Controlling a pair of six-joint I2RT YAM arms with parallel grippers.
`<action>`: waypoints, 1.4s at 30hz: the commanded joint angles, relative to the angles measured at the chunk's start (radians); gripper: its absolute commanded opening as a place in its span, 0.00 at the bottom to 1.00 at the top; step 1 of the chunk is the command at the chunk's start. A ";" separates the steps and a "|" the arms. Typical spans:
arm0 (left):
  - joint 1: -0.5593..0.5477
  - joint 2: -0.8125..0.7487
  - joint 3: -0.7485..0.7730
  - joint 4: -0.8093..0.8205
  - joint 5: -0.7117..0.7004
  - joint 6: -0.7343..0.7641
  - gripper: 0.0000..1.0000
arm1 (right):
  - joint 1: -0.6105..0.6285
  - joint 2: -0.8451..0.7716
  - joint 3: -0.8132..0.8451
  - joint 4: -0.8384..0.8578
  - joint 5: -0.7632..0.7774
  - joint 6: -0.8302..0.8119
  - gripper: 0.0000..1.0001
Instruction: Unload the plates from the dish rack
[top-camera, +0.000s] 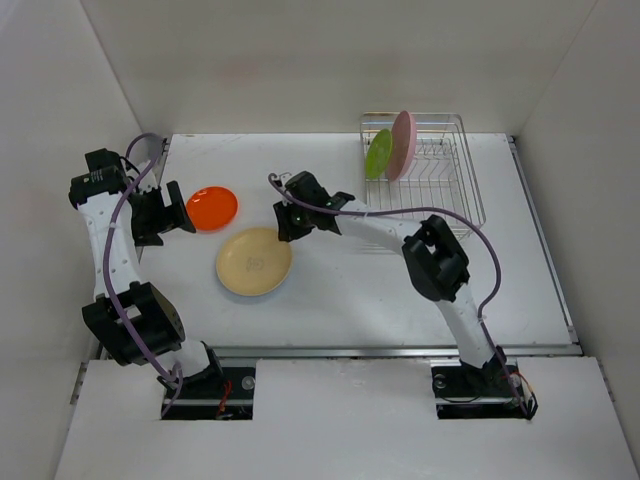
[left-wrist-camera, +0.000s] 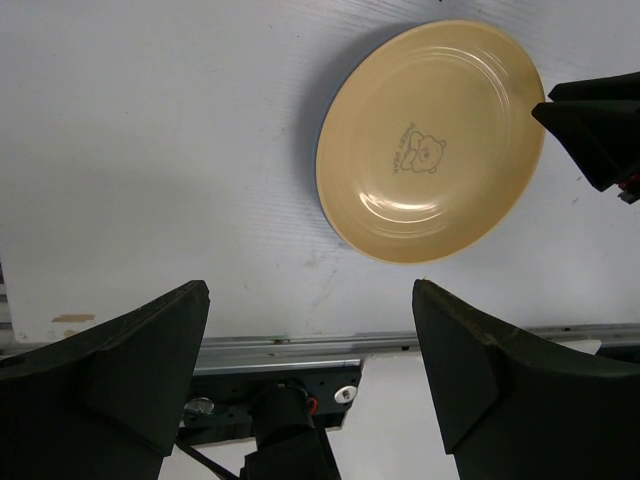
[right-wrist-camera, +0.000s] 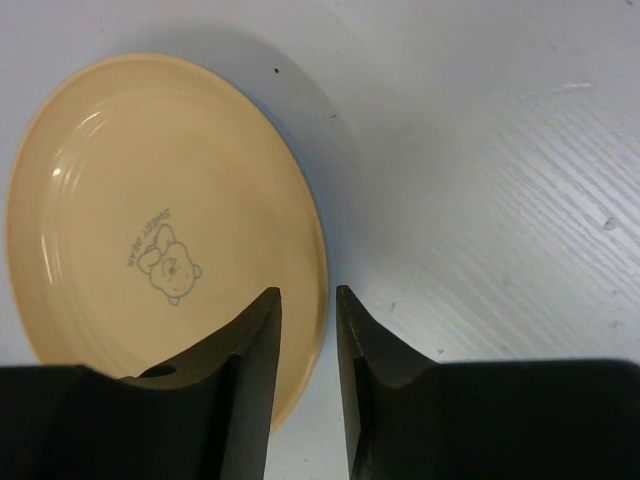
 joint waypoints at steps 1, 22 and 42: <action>0.001 -0.023 0.002 -0.012 0.001 0.015 0.80 | -0.007 -0.018 0.043 -0.016 0.053 -0.021 0.33; 0.001 -0.023 0.011 -0.022 0.019 0.015 0.80 | -0.324 -0.417 0.023 -0.100 0.787 0.031 0.89; -0.027 -0.005 0.011 -0.003 -0.085 0.024 0.80 | -0.502 -0.128 0.224 -0.083 0.841 0.031 0.41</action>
